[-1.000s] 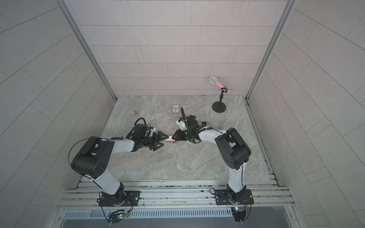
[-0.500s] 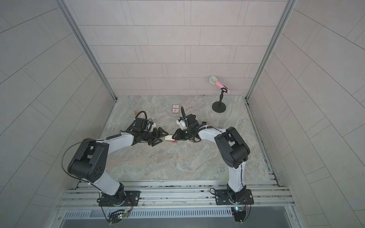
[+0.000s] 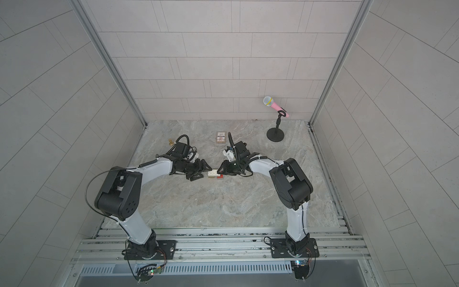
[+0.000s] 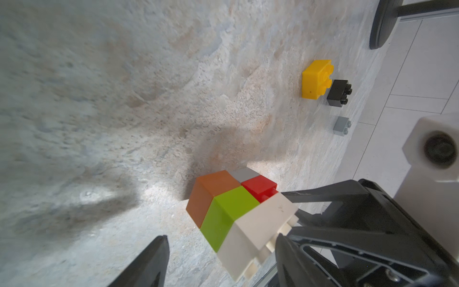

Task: Assemble the letter h with lego
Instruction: Assemble the lego brick with the lego brick.

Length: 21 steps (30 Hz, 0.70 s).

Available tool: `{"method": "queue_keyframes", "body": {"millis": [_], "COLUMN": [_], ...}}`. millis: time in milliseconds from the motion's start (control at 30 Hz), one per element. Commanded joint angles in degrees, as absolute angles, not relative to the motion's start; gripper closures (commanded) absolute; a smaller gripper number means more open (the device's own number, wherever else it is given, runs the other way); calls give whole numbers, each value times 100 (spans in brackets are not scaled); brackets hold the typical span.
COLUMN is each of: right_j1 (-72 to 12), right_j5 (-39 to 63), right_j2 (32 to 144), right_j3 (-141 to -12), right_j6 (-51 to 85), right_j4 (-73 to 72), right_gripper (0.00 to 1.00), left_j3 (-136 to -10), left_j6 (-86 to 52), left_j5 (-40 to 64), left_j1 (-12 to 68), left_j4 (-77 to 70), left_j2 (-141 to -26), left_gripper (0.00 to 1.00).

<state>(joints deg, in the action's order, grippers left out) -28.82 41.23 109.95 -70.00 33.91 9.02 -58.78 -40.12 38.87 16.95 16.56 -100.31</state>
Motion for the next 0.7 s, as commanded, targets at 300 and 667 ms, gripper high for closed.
{"method": "queue_keyframes", "body": {"millis": [300, 667], "right_j1": [-2793, -2869], "right_j5": [4140, 4317], "right_j2": [11219, 11355], "right_j3": [-7185, -7294], "right_j6": [3373, 3115], "right_j4": [1352, 1461], "right_gripper": [56, 52], "left_j3": [-6150, -5955], "left_j6": [-3717, -3665], "left_j5": [3790, 3719], "left_j1": [1729, 1731], "left_j4": [2122, 2252], "left_j2": [-10450, -10076], "left_gripper": [29, 31]}}
